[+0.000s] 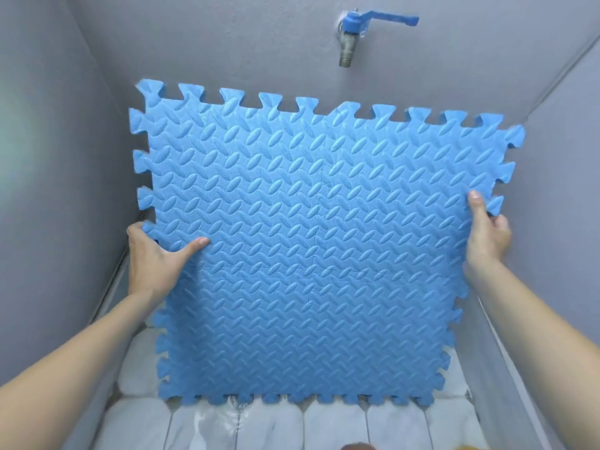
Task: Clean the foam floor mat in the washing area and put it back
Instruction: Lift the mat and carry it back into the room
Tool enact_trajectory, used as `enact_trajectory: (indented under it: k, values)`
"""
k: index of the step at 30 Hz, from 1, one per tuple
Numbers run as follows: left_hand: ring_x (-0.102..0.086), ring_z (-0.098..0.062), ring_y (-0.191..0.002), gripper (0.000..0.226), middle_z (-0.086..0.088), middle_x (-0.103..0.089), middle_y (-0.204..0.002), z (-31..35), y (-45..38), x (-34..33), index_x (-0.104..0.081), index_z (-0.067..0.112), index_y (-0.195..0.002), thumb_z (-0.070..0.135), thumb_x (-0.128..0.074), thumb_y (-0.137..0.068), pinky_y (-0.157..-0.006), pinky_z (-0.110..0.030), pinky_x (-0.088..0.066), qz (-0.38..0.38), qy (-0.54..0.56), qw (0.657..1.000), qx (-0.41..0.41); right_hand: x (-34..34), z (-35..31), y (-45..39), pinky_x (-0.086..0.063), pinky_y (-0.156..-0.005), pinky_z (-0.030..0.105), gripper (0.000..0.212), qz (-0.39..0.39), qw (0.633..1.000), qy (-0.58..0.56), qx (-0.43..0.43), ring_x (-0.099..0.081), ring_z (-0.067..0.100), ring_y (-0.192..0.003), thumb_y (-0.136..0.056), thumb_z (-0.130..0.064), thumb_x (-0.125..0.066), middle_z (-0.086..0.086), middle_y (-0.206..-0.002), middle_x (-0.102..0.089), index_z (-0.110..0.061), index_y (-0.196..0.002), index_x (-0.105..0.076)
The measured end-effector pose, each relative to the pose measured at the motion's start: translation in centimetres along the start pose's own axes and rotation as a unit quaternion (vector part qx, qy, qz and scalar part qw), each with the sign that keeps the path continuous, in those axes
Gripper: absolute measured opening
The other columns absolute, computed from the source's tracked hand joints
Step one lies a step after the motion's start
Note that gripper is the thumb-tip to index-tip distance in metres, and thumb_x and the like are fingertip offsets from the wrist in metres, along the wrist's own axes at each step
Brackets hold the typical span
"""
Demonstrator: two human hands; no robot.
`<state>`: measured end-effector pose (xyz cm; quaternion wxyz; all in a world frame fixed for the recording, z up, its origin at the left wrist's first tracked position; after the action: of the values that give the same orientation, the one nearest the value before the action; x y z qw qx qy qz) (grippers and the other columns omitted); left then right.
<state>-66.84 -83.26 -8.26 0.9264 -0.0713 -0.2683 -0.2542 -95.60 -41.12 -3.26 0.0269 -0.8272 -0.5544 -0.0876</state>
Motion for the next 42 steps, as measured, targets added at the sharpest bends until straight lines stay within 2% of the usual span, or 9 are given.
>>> enact_trajectory:
  k: [5,9,12,16,20,24,29,34,42]
  values:
    - [-0.055,-0.026,-0.105,0.093,-0.001,-0.057,-0.115,7.1,3.3,7.8,-0.027,0.018,-0.120,0.058,-0.082,-0.057,-0.080,-0.039,-0.044,0.001,-0.021,0.997,0.075,4.4,-8.2,2.9,-0.051,-0.095,0.041,0.055,-0.153,0.987,0.017,-0.047,-0.065,0.017,-0.104,-0.057,-0.056,-0.087,0.001,-0.115,-0.064,-0.033,-0.095,-0.056]
    - [-0.055,-0.028,-0.112,0.097,-0.004,-0.058,-0.122,18.3,2.4,15.9,-0.024,0.022,-0.125,0.062,-0.080,-0.057,-0.086,-0.042,-0.045,0.005,-0.010,0.996,0.088,5.6,-21.4,3.5,-0.053,-0.094,0.044,0.054,-0.215,0.976,0.025,-0.037,-0.065,0.018,-0.113,-0.063,-0.036,-0.089,0.001,-0.129,-0.062,-0.040,-0.103,-0.054]
    - [-0.056,-0.027,-0.112,0.102,-0.005,-0.056,-0.126,28.8,1.1,22.0,-0.023,0.029,-0.132,0.063,-0.080,-0.054,-0.090,-0.044,-0.046,0.021,0.031,0.997,0.069,5.7,-34.5,3.6,-0.055,-0.088,0.040,0.063,-0.232,0.972,0.046,0.004,-0.067,0.012,-0.107,-0.061,-0.031,-0.090,-0.006,-0.123,-0.064,-0.042,-0.112,-0.054]
    - [-0.039,-0.028,-0.134,0.128,-0.007,-0.036,-0.150,43.3,0.7,31.1,0.005,0.030,-0.148,0.060,-0.080,-0.057,-0.106,-0.050,-0.037,0.062,0.052,0.995,0.056,6.5,-51.7,3.9,-0.051,-0.068,0.010,0.068,-0.249,0.961,0.080,0.085,-0.066,0.006,-0.082,-0.073,-0.003,-0.082,0.003,-0.114,-0.066,-0.026,-0.129,-0.050]
    - [-0.043,-0.025,-0.132,0.145,-0.006,-0.040,-0.148,53.5,0.8,38.8,0.025,0.047,-0.140,0.065,-0.084,-0.047,-0.105,-0.049,-0.039,0.037,0.051,0.998,0.005,7.8,-63.0,4.3,-0.051,-0.062,0.017,0.069,-0.256,0.962,0.066,0.070,-0.062,0.013,-0.076,-0.052,-0.037,-0.093,-0.003,-0.089,-0.064,-0.028,-0.106,-0.052]
    - [-0.048,-0.040,-0.120,0.151,-0.026,-0.047,-0.130,58.8,1.4,43.7,0.021,0.038,-0.145,0.054,-0.090,-0.044,-0.100,-0.050,-0.042,0.053,-0.016,0.998,-0.017,8.3,-67.1,4.6,-0.056,-0.066,0.033,0.056,-0.270,0.959,0.055,0.066,-0.066,0.006,-0.066,-0.068,-0.009,-0.087,0.007,-0.089,-0.068,-0.034,-0.099,-0.047]
    - [-0.043,-0.046,-0.119,0.145,-0.031,-0.044,-0.126,59.7,3.8,46.5,0.021,0.036,-0.145,0.053,-0.087,-0.050,-0.097,-0.054,-0.040,0.085,-0.045,0.995,-0.003,7.2,-65.7,3.8,-0.057,-0.081,0.058,0.093,-0.304,0.951,0.032,0.036,-0.071,0.036,-0.088,-0.022,-0.067,-0.090,0.014,-0.097,-0.073,-0.041,-0.102,-0.050]
    - [-0.044,-0.045,-0.120,0.144,-0.029,-0.045,-0.128,57.6,6.4,49.7,0.021,0.039,-0.144,0.056,-0.087,-0.050,-0.097,-0.055,-0.041,0.139,-0.036,0.989,0.034,4.1,-68.5,7.0,-0.054,-0.082,0.056,0.090,-0.343,0.938,0.011,0.056,-0.067,0.027,-0.079,-0.013,-0.076,-0.083,0.008,-0.091,-0.073,-0.054,-0.091,-0.044]
    - [-0.042,-0.040,-0.121,0.120,-0.024,-0.038,-0.132,55.4,12.0,54.8,-0.013,0.021,-0.148,0.051,-0.086,-0.057,-0.098,-0.050,-0.040,0.200,-0.044,0.975,0.091,0.0,-72.3,12.7,-0.053,-0.091,0.058,0.091,-0.402,0.912,0.021,0.081,-0.070,0.028,-0.098,-0.042,-0.050,-0.087,0.008,-0.111,-0.069,-0.042,-0.120,-0.042]
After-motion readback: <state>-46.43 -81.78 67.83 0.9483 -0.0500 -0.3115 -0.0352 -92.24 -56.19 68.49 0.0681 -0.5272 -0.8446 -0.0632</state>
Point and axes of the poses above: each hand's wrist, its own y-axis away from the middle knuckle, its own x-axis out of the back of the hand, z = x × y, the point moved 2 cm from there along -y, towards the middle knuckle
